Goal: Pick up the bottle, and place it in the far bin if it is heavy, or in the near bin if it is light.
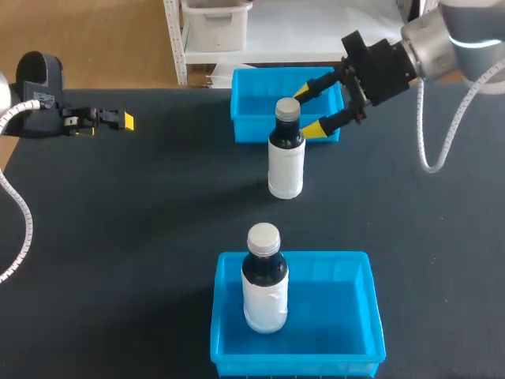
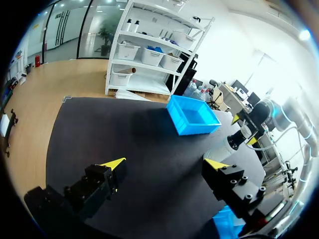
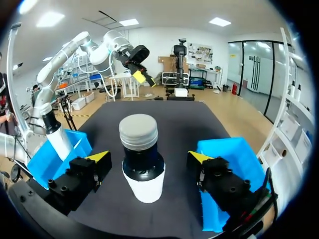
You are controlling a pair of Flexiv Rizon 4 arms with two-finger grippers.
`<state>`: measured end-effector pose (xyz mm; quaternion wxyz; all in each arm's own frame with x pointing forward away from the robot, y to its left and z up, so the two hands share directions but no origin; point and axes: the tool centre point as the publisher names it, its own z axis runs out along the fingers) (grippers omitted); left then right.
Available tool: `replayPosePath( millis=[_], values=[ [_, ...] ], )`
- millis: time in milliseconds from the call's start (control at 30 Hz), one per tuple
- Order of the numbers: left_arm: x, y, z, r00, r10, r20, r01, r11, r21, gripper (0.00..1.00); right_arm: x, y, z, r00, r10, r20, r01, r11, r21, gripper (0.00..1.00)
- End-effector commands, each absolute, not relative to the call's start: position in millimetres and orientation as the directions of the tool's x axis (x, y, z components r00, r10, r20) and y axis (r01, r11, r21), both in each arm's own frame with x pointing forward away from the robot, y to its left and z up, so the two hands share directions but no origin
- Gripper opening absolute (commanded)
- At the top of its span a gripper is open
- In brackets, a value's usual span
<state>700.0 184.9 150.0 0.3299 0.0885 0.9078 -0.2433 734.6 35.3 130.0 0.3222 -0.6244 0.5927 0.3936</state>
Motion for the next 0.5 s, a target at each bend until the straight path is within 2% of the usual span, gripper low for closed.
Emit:
replayPosePath(
  millis=[33, 500],
  values=[
    [700, 185, 150, -0.767, 0.0, -0.642, 0.321, 0.866, -0.383, 1.0, 736, 41, 127, -0.015, -0.487, -0.873, -0.992, -0.101, 0.073, 1.0],
    [700, 185, 150, -0.767, 0.0, -0.642, 0.321, 0.866, -0.383, 1.0, 725, 63, 123, -0.026, -0.482, -0.876, -0.99, -0.108, 0.088, 1.0]
  ],
)
